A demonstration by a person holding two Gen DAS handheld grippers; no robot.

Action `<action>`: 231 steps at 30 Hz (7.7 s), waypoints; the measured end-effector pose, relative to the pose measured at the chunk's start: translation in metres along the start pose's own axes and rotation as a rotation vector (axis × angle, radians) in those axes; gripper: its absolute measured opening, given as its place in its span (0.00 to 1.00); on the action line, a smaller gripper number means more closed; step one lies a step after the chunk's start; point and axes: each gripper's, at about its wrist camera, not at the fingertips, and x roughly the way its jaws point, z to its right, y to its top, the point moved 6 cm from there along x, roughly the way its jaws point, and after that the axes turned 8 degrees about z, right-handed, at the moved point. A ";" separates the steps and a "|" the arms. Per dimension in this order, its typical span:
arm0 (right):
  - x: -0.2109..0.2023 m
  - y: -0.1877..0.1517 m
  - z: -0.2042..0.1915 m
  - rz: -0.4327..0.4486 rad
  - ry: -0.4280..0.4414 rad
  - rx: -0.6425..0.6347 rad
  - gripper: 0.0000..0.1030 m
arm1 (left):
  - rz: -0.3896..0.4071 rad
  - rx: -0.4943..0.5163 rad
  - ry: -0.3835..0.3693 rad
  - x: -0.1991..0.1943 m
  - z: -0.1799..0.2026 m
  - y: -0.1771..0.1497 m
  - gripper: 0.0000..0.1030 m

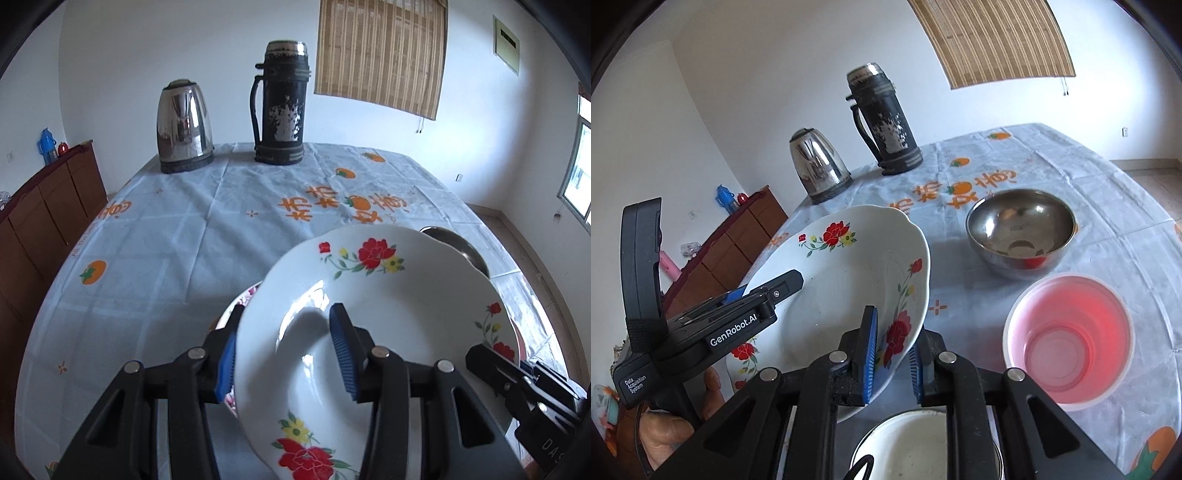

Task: Organize plates and bowls
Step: 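Lower the red-flowered plate onto the stacked plates with the right tool, then open the right tool and move it toward the pink plastic bowl, then grasp the rim of the pink plastic bowl with the right tool, then lift the pink bowl and lower it into the steel bowl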

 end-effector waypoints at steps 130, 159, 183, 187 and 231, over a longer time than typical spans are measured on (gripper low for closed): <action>-0.128 -0.026 0.109 0.127 -0.320 -0.115 0.47 | 0.127 0.130 0.030 -0.071 0.091 -0.065 0.98; -0.091 -0.005 0.154 0.047 -0.282 -0.006 0.47 | -0.111 0.267 -0.203 0.008 0.156 -0.028 0.56; -0.057 -0.018 0.162 -0.036 -0.216 0.065 0.25 | -0.286 0.249 -0.273 0.051 0.184 -0.055 0.29; -0.053 -0.017 0.157 -0.038 -0.209 0.055 0.15 | -0.303 0.245 -0.309 0.050 0.192 -0.061 0.13; 0.028 0.096 0.155 0.031 -0.240 -0.013 0.10 | -0.203 0.157 -0.177 0.120 0.185 0.030 0.11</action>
